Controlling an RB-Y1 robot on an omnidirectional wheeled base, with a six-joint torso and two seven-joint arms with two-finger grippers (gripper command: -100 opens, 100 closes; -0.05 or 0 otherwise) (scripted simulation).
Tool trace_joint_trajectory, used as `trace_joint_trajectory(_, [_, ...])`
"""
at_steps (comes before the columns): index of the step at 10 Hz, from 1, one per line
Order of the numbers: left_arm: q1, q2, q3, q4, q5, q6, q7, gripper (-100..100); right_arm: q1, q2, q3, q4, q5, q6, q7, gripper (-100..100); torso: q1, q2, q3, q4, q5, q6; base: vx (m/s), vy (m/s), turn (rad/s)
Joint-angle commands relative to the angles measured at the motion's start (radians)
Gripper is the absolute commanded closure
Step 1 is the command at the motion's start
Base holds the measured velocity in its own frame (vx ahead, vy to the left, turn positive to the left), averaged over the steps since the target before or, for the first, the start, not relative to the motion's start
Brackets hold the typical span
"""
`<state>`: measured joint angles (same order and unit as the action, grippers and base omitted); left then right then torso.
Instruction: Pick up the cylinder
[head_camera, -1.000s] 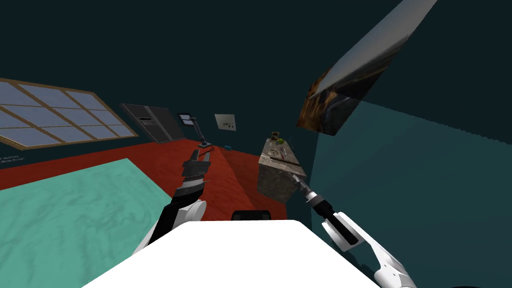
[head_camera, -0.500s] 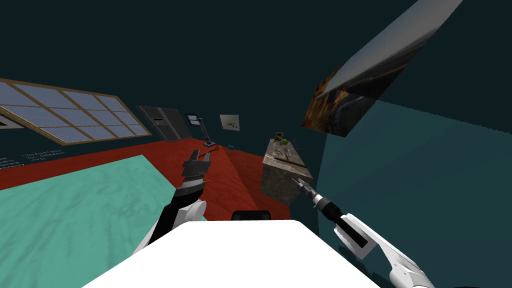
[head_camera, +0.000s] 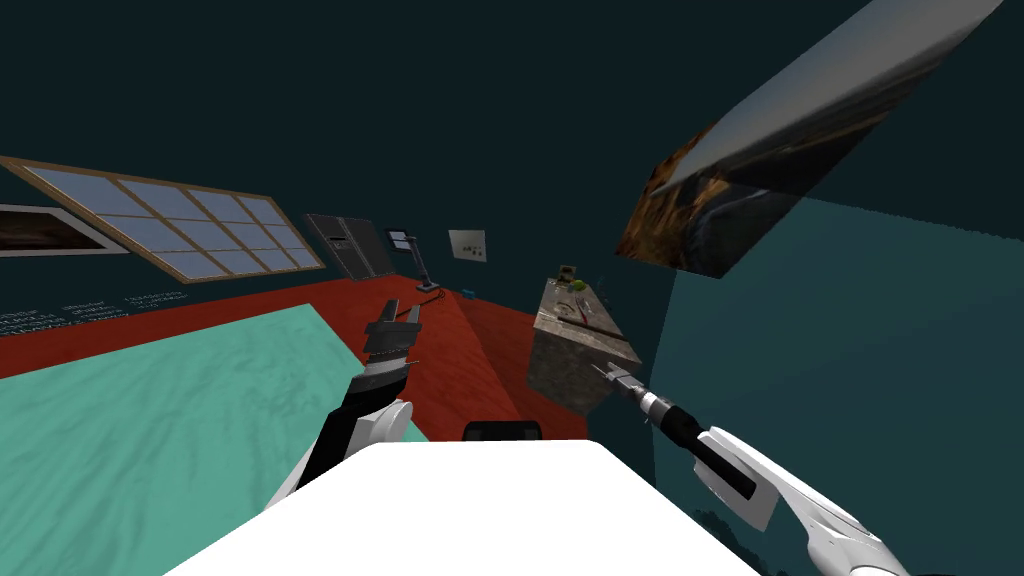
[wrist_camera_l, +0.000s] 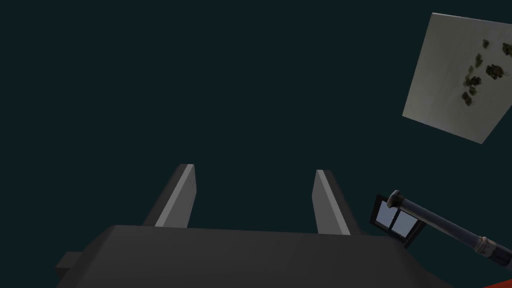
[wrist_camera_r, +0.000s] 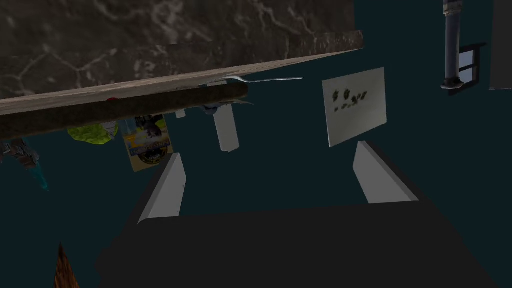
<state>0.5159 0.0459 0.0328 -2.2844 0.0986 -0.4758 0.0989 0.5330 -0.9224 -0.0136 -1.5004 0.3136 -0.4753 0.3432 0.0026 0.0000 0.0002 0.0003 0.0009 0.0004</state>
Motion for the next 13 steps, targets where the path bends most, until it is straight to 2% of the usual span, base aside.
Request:
trace_joint_trajectory(1, [0.0, 0.0, 0.0, 0.0, 0.0, 0.0, 0.0, 0, 0.001, -0.05, 0.002, 0.05, 0.034, -0.006, 0.027, -100, 0.0, 0.0, 0.0, 0.0, 0.0, 0.0, 0.023, 0.06, 0.124])
trace_joint_trajectory(2, [0.0, 0.0, 0.0, 0.0, 0.0, 0.0, 0.0, 0, 0.001, -0.058, 0.002, 0.054, 0.034, -0.006, 0.027, -100, 0.0, -0.001, 0.0, 0.0, 0.0, -0.001, 0.028, 0.049, 0.057])
trace_joint_trajectory(3, [0.0, 0.0, 0.0, 0.0, 0.0, 0.0, 0.0, 0, -0.005, -0.098, 0.009, 0.09, 0.066, -0.013, 0.053, -100, -0.001, -0.001, -0.001, 0.0, 0.0, 0.0, 0.025, 0.06, 0.135])
trace_joint_trajectory(4, [0.0, 0.0, 0.0, 0.0, 0.0, 0.0, 0.0, 0, -0.005, -0.1, 0.009, 0.106, 0.066, -0.013, 0.053, -100, 0.0, -0.001, -0.001, 0.0, 0.0, -0.001, 0.023, 0.046, 0.059])
trace_joint_trajectory(5, [0.0, 0.0, 0.0, 0.0, 0.0, 0.0, 0.0, 0, -0.012, -0.141, 0.016, 0.137, 0.099, -0.019, 0.078, -100, -0.001, -0.001, -0.001, 0.0, 0.0, 0.0, 0.041, 0.052, 0.095])
trace_joint_trajectory(6, [0.0, 0.0, 0.0, 0.0, 0.0, 0.0, 0.0, 0, -0.012, -0.141, 0.016, 0.156, 0.099, -0.019, 0.078, -100, 0.0, -0.002, -0.001, 0.0, 0.0, 0.0, 0.04, 0.043, 0.071])
trace_joint_trajectory(7, [0.0, 0.0, 0.0, 0.0, 0.0, 0.0, 0.0, 0, -0.018, -0.18, 0.025, 0.193, 0.131, -0.026, 0.102, -100, -0.001, -0.002, -0.001, 0.0, 0.0, 0.0, 0.048, 0.062, 0.129])
trace_joint_trajectory(8, [0.0, 0.0, 0.0, 0.0, 0.0, 0.0, 0.0, 0, -0.018, -0.18, 0.025, 0.206, 0.131, -0.026, 0.102, -100, 0.0, -0.003, -0.001, -0.001, 0.0, -0.001, 0.038, 0.049, 0.054])
trace_joint_trajectory(9, [0.0, 0.0, 0.0, 0.0, 0.0, 0.0, 0.0, 0, -0.025, -0.217, 0.034, 0.232, 0.163, -0.032, 0.125, -100, 0.0, -0.002, -0.001, 0.0, 0.0, 0.0, 0.055, 0.041, 0.09])
trace_joint_trajectory(10, [0.0, 0.0, 0.0, 0.0, 0.0, 0.0, 0.0, 0, -0.025, -0.217, 0.034, 0.253, 0.163, -0.032, 0.125, -100, -0.001, -0.003, -0.002, -0.001, 0.0, 0.0, 0.047, 0.034, 0.065])
trace_joint_trajectory(12, [0.0, 0.0, 0.0, 0.0, 0.0, 0.0, 0.0, 0, -0.037, -0.275, 0.055, 0.326, 0.225, -0.044, 0.167, -100, -0.001, -0.003, -0.002, -0.001, 0.0, 0.0, 0.069, 0.054, 0.142])
trace_joint_trajectory(13, [0.0, 0.0, 0.0, 0.0, 0.0, 0.0, 0.0, 0, -0.037, -0.285, 0.055, 0.342, 0.225, -0.044, 0.167, -100, 0.0, -0.004, -0.002, -0.001, 0.0, -0.001, 0.07, 0.045, 0.055])
